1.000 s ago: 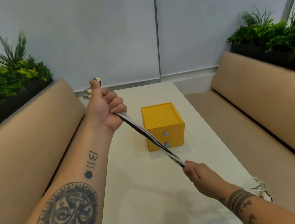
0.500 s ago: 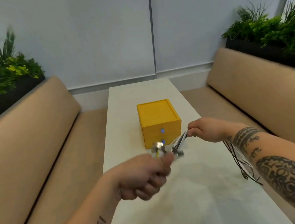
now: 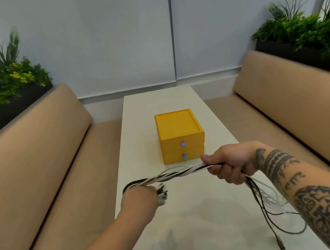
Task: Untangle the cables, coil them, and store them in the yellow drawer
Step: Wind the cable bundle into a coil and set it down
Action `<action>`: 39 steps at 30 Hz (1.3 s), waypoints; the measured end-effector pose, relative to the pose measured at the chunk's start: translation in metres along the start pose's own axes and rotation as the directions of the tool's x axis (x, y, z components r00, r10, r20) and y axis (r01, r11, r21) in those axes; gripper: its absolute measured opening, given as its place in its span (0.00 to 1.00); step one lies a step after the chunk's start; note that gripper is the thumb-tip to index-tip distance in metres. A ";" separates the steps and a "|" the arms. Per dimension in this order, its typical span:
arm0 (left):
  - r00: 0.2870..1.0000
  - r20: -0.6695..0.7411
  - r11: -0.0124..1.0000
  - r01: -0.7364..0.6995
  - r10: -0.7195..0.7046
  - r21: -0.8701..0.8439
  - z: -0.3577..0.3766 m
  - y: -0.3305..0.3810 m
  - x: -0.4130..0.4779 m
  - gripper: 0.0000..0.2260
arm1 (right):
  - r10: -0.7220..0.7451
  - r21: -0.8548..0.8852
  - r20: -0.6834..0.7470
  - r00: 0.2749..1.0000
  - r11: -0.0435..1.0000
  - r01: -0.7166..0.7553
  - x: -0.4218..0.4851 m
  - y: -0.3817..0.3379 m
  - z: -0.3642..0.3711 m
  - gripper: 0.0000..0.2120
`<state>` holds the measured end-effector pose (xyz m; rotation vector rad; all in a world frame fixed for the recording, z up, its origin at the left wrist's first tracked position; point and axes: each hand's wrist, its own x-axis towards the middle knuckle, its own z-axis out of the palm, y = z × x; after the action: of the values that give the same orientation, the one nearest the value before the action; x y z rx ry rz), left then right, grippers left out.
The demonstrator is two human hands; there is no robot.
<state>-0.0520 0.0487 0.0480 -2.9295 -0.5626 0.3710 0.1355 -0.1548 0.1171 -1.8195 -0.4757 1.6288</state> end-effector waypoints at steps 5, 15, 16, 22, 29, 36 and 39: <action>0.986 -0.155 0.905 -0.015 -0.056 -0.426 0.012 -0.012 0.013 0.13 | 0.011 0.035 0.019 1.000 0.999 -0.011 0.007 0.001 0.018 0.26; 0.818 0.574 0.162 0.562 0.036 -0.811 -0.002 0.027 0.033 0.12 | -0.078 0.146 -0.072 0.994 0.985 0.088 0.018 -0.015 0.045 0.26; 0.792 0.609 0.128 0.599 0.050 -0.790 -0.002 0.027 0.036 0.11 | -0.080 0.135 -0.065 0.995 0.987 0.089 0.019 -0.014 0.049 0.26; 0.785 0.541 -0.259 0.614 0.302 -0.746 -0.021 0.013 0.036 0.10 | -0.049 0.285 -0.132 0.990 0.955 0.085 0.025 0.010 0.046 0.26; 0.906 0.222 -0.610 0.410 0.361 -0.678 -0.039 0.017 0.027 0.29 | -0.089 0.305 -0.219 0.972 0.939 0.155 0.023 0.017 0.049 0.26; 0.984 0.179 -0.810 0.113 0.010 -0.576 -0.056 0.037 0.029 0.16 | -0.277 0.188 -0.141 0.950 0.935 0.301 0.021 0.018 0.075 0.26; 0.996 0.079 -0.848 0.077 0.041 -0.525 -0.055 0.035 0.026 0.19 | -0.409 0.039 -0.207 0.889 0.904 0.425 0.016 0.016 0.069 0.27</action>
<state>-0.0017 0.0219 0.0892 -4.4123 -2.7863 -1.6168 0.0681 -0.1411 0.0931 -1.6523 -0.6497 1.1481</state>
